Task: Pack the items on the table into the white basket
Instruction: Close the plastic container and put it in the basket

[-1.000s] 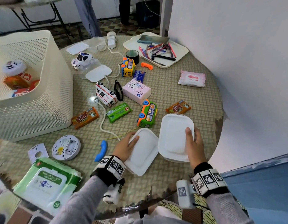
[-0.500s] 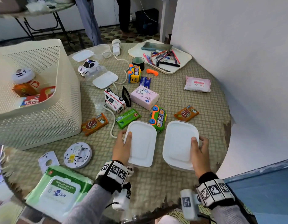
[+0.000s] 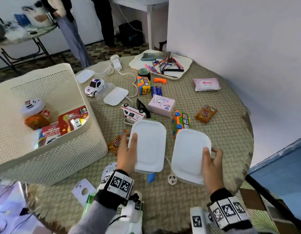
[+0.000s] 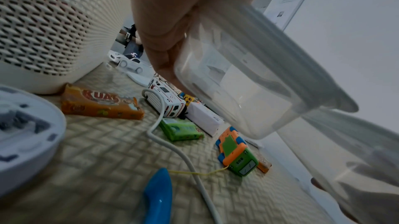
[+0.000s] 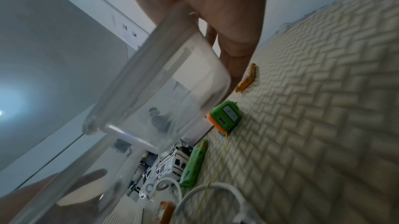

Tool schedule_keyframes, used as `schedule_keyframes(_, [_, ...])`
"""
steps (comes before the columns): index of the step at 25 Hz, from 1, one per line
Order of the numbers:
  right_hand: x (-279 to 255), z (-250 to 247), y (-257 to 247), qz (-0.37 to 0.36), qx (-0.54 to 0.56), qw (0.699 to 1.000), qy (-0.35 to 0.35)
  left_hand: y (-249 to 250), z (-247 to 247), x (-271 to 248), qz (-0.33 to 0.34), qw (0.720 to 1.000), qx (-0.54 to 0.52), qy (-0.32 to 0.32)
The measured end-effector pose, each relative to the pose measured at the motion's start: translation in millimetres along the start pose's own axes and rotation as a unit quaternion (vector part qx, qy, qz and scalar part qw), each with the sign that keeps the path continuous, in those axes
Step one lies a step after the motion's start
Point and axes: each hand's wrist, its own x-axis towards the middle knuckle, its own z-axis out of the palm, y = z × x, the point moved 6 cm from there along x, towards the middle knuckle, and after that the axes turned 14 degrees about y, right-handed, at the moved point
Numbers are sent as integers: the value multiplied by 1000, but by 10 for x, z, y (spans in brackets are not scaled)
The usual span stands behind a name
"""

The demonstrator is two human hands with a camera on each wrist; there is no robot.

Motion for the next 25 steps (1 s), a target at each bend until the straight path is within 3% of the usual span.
schedule_keyframes(7, [-526,-187,-150,-48,-7,998,43,86,-248,-171,21,998,-16,-51])
schedule_keyframes(14, [-1124,-479,-224,-53,-21,997,49,21,-380,-402,22,995,-4,-102])
schedule_keyframes(21, [-1857,-691,53,-54,2,994,94,79,-1011,-840,76,990,-11,-117])
schedule_keyframes(25, [-2360,-609,138,-39,43,995,87,62,-1480,-986,111,986,-13,-126])
